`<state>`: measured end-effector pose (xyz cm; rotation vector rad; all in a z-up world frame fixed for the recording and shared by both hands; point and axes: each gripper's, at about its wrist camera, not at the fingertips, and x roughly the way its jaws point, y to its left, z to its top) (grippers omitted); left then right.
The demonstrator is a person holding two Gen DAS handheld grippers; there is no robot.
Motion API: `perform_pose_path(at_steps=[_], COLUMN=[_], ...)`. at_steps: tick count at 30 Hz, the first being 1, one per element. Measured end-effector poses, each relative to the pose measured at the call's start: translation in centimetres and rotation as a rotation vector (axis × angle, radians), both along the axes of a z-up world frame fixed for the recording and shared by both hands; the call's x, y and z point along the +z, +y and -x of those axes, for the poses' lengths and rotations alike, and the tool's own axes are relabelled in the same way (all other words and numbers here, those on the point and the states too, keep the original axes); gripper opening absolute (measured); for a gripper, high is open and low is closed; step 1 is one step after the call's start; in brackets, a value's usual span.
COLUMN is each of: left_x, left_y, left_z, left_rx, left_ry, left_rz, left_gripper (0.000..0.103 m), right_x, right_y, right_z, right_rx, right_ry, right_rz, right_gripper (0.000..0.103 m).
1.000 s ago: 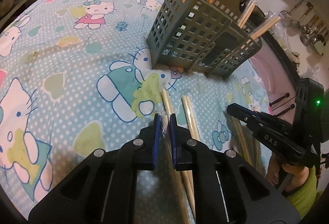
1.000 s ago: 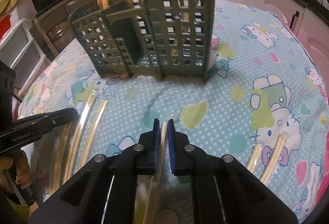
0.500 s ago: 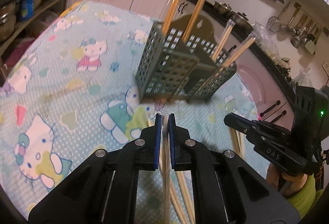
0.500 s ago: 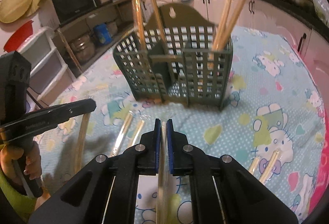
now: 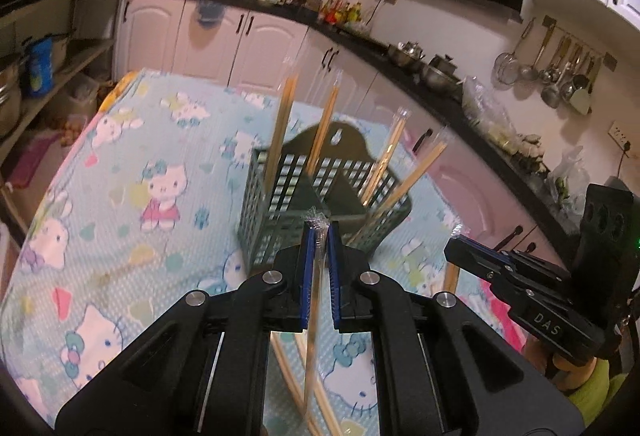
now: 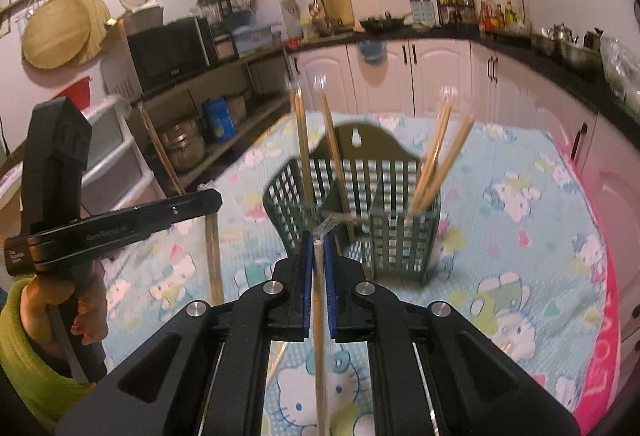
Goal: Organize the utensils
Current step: 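Lift both held chopstick pairs and carry them over the caddy, then lower both chopstick pairs down into the caddy slots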
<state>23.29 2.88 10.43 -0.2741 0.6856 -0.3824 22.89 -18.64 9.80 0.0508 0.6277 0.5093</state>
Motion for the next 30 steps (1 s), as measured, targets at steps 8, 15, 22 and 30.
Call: perform_pose_path(at_steps=[8, 15, 22, 30], left_x=[2.9, 4.4, 5.9, 8.0], left_y=[-0.6, -1.2, -1.3, -0.9], left_z=[-0.6, -1.3, -2.2, -3.1], left_rx=[-0.013, -0.012, 0.018, 0.054], left_ry=[-0.068, -0.114, -0.163, -0.231], left_rz=[0.004, 0.000, 0.011, 0.014], left_gripper=[0.002, 0.002, 0.002, 0.002], right_x=[2.3, 3.3, 3.8, 5.9], right_y=[-1.2, -2.0, -2.3, -2.0], right_z=[-0.1, -0.3, -1.4, -2.7], right_rx=[-0.039, -0.065, -0.090, -0.109], right_ry=[-0.061, -0.098, -0.111, -0.173], right_rz=[-0.074, -0.101, -0.119, -0.150], right_gripper=[0.006, 0.006, 0.006, 0.006])
